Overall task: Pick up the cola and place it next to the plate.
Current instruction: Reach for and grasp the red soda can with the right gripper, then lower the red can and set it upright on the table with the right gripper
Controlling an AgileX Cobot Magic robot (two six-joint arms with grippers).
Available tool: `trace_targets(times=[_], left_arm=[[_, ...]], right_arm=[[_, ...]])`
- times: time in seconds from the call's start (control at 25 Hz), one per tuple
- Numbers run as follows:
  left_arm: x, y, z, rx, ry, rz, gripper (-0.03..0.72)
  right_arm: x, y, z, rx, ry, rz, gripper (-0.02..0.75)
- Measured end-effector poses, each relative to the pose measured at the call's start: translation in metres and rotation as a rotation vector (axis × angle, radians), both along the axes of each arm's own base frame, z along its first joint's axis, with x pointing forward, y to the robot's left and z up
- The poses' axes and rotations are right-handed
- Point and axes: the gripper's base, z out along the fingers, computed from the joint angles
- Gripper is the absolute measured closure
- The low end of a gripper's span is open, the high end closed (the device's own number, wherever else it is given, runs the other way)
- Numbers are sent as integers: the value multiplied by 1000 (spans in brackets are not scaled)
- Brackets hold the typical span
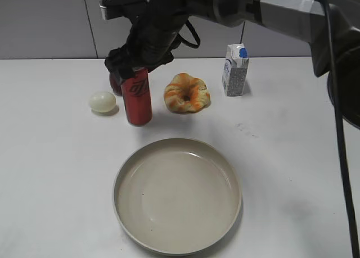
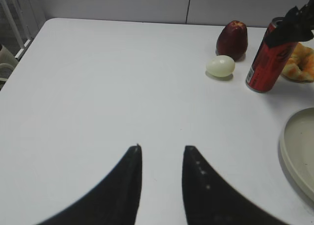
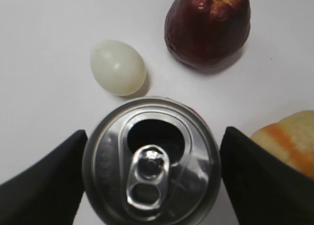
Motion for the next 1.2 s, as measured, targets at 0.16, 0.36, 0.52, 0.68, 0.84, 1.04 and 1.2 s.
trace_targets(times=[0.16, 0.36, 0.52, 0.68, 0.84, 1.04, 1.2], left_arm=[[0, 0, 0, 0, 0, 0, 460], [0, 0, 0, 0, 0, 0, 460], [0, 0, 0, 0, 0, 0, 460], [0, 0, 0, 0, 0, 0, 460], [0, 0, 0, 0, 0, 0, 460], [0, 0, 0, 0, 0, 0, 459], [0, 0, 0, 0, 0, 0, 459]], right_arm=[[1, 0, -4, -3, 2, 0, 204], [-1, -1, 1, -12, -1, 22, 206], [-11, -5, 34, 11, -5, 57, 206], [-28, -7, 73, 44, -19, 115, 206], [-53, 5, 93, 48, -26, 184, 207], [-91, 36, 93, 44, -9, 286, 207], [-118, 54, 78, 6, 22, 352, 207]])
